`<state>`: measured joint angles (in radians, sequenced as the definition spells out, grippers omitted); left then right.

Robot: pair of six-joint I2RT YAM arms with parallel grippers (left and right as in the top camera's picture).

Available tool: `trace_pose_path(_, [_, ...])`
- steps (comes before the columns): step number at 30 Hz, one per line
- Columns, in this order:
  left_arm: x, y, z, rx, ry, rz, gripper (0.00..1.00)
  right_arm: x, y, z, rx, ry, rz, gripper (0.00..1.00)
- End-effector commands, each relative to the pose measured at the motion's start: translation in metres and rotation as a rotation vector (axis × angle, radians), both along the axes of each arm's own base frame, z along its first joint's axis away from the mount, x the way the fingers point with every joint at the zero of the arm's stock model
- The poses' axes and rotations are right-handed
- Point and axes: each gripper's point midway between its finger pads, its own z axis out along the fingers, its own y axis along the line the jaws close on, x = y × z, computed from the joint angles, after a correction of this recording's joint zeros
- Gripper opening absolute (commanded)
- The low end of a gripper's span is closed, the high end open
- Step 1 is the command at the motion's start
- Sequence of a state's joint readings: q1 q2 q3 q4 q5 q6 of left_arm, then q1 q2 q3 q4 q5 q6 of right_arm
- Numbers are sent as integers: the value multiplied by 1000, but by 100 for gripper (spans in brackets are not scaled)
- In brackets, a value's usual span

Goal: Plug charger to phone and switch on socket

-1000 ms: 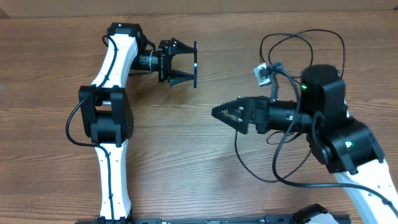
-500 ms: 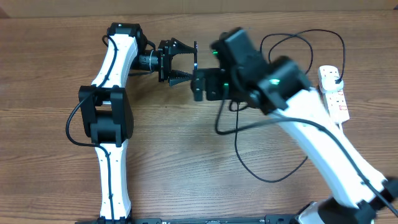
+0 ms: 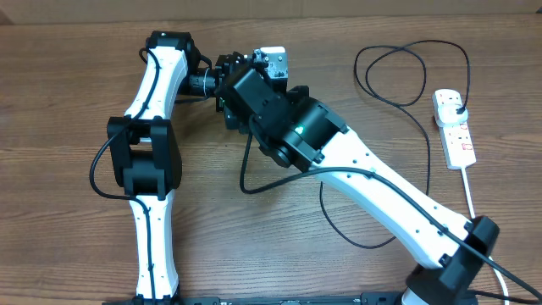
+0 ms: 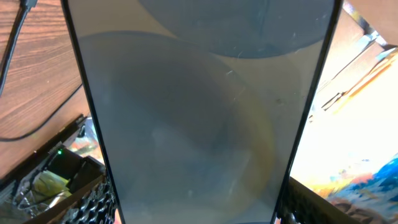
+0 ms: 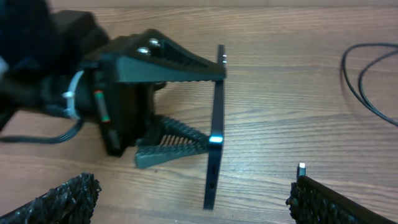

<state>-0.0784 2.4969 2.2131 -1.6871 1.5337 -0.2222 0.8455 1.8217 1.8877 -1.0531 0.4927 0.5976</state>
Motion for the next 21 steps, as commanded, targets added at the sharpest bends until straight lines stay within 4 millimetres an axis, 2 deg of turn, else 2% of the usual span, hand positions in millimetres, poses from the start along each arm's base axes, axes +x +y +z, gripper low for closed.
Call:
trace_pose_path(1, [5, -1, 13, -43, 22, 19, 64, 16, -11, -2, 17, -29, -116, 100])
trace_pose_path(3, [5, -1, 13, -42, 33, 19, 64, 22, -16, -8, 13, -23, -135, 96])
trace_pose_path(5, [5, -1, 13, -40, 67, 19, 64, 27, -17, -7, 30, -27, -141, 70])
trace_pose_path(6, [5, -1, 13, -38, 82, 19, 64, 27, -16, -7, 36, -25, -137, 65])
trace_pose_path(13, [5, -1, 13, -36, 113, 20, 64, 28, -10, -24, 39, -4, -124, 66])
trace_pose_path(21, [5, -1, 13, -35, 127, 20, 64, 27, -3, -34, 45, 29, -100, 65])
